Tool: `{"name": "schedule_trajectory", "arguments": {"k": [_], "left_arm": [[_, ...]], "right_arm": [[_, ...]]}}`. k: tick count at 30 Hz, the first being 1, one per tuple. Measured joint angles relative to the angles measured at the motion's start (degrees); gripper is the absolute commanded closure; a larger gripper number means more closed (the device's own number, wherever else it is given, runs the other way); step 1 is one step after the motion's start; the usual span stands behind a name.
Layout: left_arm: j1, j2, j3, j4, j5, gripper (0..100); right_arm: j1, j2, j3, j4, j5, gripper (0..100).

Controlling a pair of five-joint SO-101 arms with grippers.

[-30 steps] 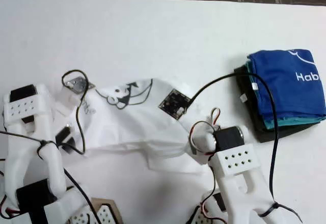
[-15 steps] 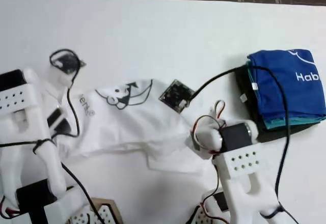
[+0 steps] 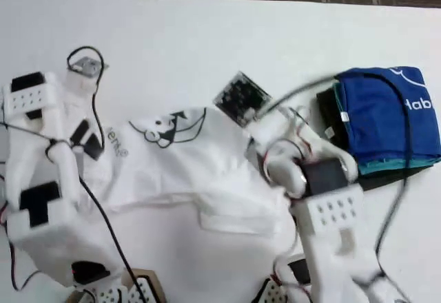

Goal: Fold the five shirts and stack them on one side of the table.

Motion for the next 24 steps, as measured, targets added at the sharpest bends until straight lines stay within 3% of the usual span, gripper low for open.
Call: {"name": "schedule_trajectory", "arguments": {"k": [6,17,24], "left_arm": [[-3.60,14.86,-12.75,-0.26,0.97,80],[-6.77,28.04,-28.04,4.84,0.97,80],[-8.79,29.01,-35.60,6.59,0.97,80]], "right_arm": [[0.00,21.19,-2.20,-13.01,0.00,79.7],[0.70,56.44,-23.21,-17.14,-4.48,79.7],[6.07,67.96,-30.24,-17.23,-4.48,79.7]]}}
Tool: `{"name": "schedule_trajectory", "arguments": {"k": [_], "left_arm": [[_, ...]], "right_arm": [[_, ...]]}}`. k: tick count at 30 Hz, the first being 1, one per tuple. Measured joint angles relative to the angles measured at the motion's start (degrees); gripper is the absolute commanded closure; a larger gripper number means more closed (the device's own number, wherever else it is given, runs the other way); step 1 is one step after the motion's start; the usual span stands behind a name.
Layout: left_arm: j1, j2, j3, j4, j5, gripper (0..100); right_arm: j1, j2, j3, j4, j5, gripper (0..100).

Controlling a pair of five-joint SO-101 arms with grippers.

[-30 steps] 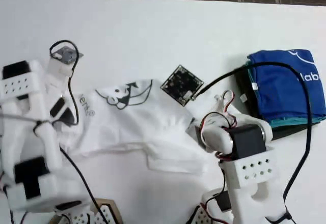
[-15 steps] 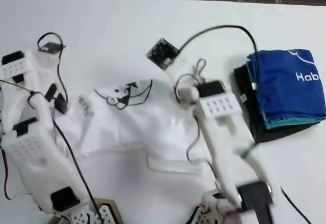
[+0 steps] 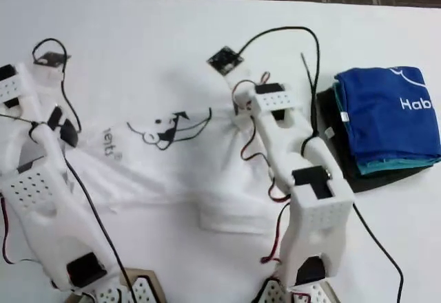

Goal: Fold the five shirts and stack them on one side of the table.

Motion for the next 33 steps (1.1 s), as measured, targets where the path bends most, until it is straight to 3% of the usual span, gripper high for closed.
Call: {"name": "schedule_trajectory", "arguments": {"k": [7,15,23,28,33], "left_arm": [[-1.67,0.09,-1.67,0.00,0.00,80],[-1.32,0.09,-8.26,0.18,1.14,80],[7.56,0.09,-17.32,8.44,5.89,80],[10.90,2.81,-17.23,5.01,7.91,80],[8.88,9.85,-16.79,-0.26,8.00,80]], "right_arm": [[4.04,0.88,-2.02,0.79,-0.18,79.7],[2.64,-1.05,-2.37,5.63,-0.18,79.7],[-0.88,-15.56,-2.37,10.81,0.00,79.7],[-2.02,-19.16,-0.97,11.08,0.00,79.7],[-3.43,-19.16,6.95,7.03,0.00,79.7]]}}
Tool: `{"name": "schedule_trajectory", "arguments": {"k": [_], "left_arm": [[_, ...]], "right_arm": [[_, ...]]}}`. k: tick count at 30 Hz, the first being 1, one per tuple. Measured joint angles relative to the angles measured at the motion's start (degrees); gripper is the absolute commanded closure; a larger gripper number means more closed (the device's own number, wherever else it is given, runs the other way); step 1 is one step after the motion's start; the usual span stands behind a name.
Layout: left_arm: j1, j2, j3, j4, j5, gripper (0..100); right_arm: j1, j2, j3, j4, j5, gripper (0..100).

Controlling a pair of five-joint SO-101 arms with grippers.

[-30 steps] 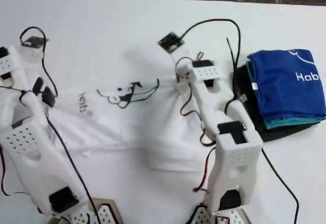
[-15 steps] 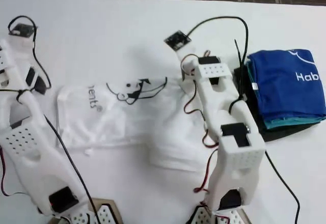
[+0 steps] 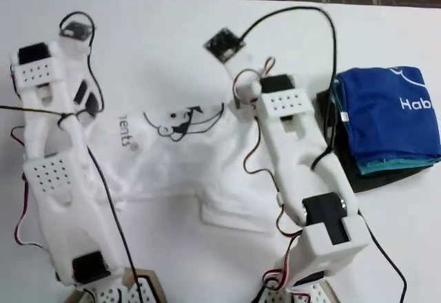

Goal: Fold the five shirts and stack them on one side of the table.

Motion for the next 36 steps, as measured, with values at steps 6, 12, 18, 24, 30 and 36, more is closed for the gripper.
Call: {"name": "schedule_trajectory", "arguments": {"k": [6,12,18,24,30,36], "left_arm": [[-3.34,5.98,-4.92,-0.35,0.00,80],[-4.66,8.97,-9.23,-0.26,0.00,80],[-4.84,9.49,-12.57,2.37,0.44,80],[-5.19,9.76,-23.65,9.49,0.44,80],[-5.19,8.35,-27.78,10.20,0.44,80],[-3.87,3.96,-21.63,10.29,3.25,80]], "right_arm": [[0.00,2.20,5.80,-8.09,0.00,79.7],[1.85,7.82,5.89,-10.02,0.00,79.7],[4.66,9.67,5.89,-10.11,0.00,79.7],[4.31,5.63,5.89,-7.12,2.64,79.7],[0.70,-9.49,5.89,-5.36,2.99,79.7],[2.64,-12.84,5.89,-9.76,2.99,79.7]]}}
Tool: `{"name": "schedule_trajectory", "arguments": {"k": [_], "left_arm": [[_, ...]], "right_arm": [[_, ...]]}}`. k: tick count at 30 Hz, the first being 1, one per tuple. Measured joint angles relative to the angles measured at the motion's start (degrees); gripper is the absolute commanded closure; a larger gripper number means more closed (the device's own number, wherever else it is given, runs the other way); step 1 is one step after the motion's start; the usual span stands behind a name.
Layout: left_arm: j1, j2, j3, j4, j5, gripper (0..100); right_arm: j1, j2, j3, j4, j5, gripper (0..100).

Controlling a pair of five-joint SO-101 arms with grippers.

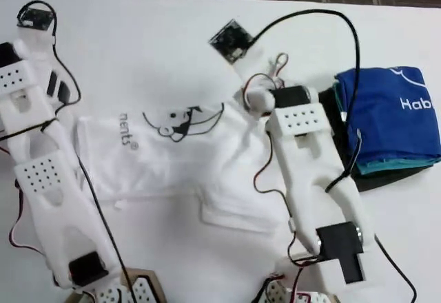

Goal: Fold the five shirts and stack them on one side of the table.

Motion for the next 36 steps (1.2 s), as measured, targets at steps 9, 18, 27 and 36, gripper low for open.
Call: {"name": "schedule_trajectory", "arguments": {"k": [9,18,27,36], "left_arm": [[9.23,-13.71,17.58,0.00,5.27,80],[11.52,-27.08,42.90,0.00,7.74,80],[8.53,-27.60,57.41,-2.37,3.78,80],[5.71,-27.69,64.44,-8.00,3.34,80]], "right_arm": [[3.43,18.64,-3.60,-8.70,0.00,79.7],[3.34,35.60,-25.23,5.36,0.00,79.7],[4.48,41.32,-40.44,19.08,0.00,79.7],[6.59,37.27,-48.09,34.29,0.00,80.2]]}}
